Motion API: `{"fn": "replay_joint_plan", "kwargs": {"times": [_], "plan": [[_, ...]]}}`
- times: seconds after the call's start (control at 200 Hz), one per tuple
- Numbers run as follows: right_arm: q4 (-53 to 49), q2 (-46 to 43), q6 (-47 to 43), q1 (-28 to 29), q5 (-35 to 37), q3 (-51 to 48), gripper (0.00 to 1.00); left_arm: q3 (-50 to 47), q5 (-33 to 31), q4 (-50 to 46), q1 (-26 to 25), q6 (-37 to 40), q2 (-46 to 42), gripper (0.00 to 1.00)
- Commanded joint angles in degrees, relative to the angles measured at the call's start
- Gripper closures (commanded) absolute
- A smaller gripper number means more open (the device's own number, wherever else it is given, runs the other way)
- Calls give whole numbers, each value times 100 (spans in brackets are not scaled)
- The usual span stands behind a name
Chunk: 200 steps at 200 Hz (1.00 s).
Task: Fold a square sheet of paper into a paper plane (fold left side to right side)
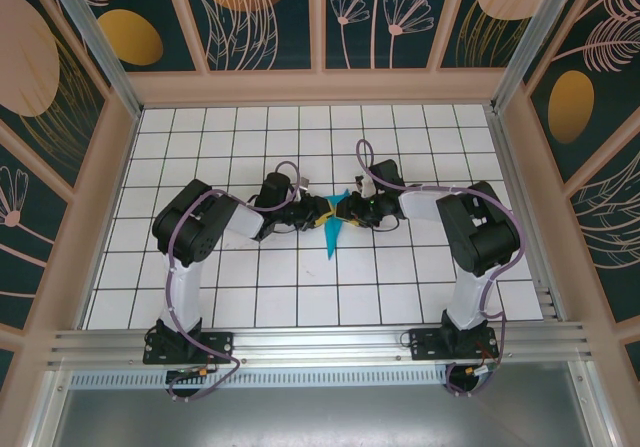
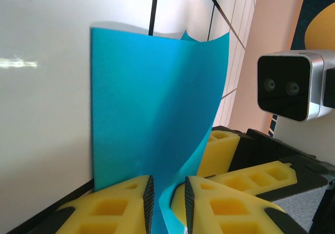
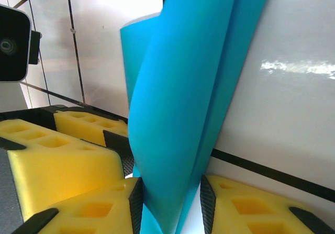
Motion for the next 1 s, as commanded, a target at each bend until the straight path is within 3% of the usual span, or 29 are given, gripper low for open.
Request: {"fn": "replay_joint_plan", "kwargs": {"times": [0.0,0.235,0.495,0.996], "plan": [[46,-11,9,-11,-94,-79,63,8,12,-80,-26,64,-90,74],[71,-28,16,-20,-103,-96,63,-12,-120,-499,42,328,-428,74],[72,-25,18,-19,-95,-106,64,-53,-74,-322,36,198,-244,75],[65,1,21,-20,-104,-74,63,169,-76,-894,25,406,-94,75]]}}
